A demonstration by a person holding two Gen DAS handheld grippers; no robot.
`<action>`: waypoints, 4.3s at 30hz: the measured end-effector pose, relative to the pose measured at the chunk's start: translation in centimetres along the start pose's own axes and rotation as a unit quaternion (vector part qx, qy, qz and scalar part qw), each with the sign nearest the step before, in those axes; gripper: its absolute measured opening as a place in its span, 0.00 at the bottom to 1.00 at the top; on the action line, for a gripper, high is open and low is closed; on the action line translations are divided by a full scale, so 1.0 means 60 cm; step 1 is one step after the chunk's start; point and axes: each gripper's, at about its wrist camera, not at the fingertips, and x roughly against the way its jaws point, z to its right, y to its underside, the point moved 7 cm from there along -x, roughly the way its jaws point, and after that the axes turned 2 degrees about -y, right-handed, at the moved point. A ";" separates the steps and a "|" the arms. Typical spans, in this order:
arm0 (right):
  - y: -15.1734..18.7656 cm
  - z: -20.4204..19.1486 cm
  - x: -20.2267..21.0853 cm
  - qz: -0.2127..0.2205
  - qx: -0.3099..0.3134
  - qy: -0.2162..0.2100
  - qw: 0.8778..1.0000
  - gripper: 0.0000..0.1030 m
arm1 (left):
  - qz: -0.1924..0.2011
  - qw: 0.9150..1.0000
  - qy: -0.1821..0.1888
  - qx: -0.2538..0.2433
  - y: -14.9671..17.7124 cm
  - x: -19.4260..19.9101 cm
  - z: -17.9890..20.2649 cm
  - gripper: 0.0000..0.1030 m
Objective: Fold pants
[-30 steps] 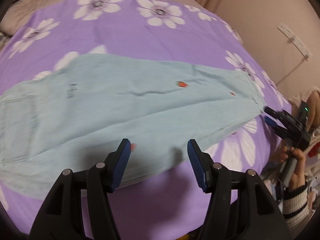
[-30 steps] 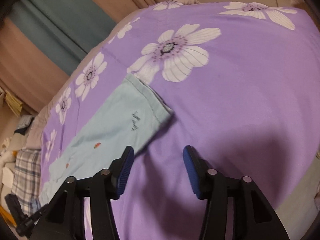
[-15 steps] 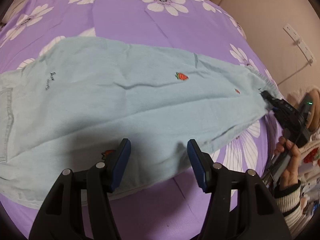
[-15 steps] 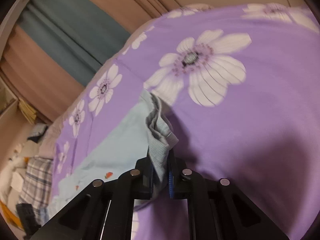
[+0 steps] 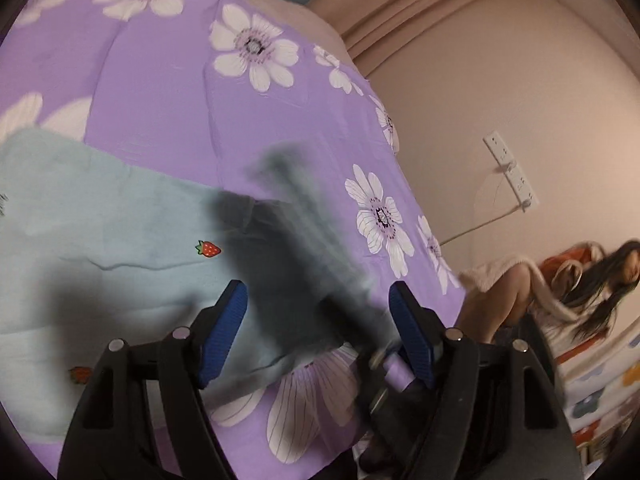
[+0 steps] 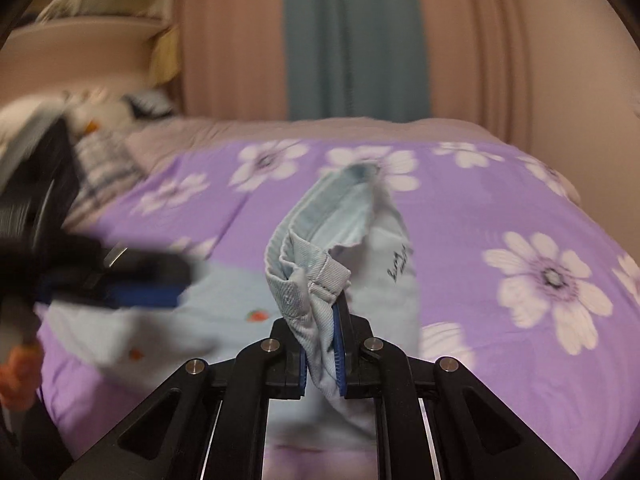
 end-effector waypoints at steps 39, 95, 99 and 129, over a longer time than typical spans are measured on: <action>0.027 -0.184 -0.071 -0.119 -0.024 -0.221 0.968 0.53 | 0.074 0.979 -0.188 0.010 -0.019 0.181 -0.190 0.24; 0.101 -0.218 -0.072 -0.219 0.011 -0.194 0.956 0.13 | 0.061 0.986 -0.146 0.053 0.111 0.227 -0.233 0.34; 0.088 -0.220 -0.067 -0.213 -0.015 -0.202 0.956 0.14 | 0.104 0.977 -0.167 0.083 0.128 0.305 -0.261 0.57; 0.032 -0.287 -0.168 -0.212 0.009 -0.196 0.957 0.19 | 0.208 0.930 -0.169 0.250 0.046 0.392 -0.458 0.26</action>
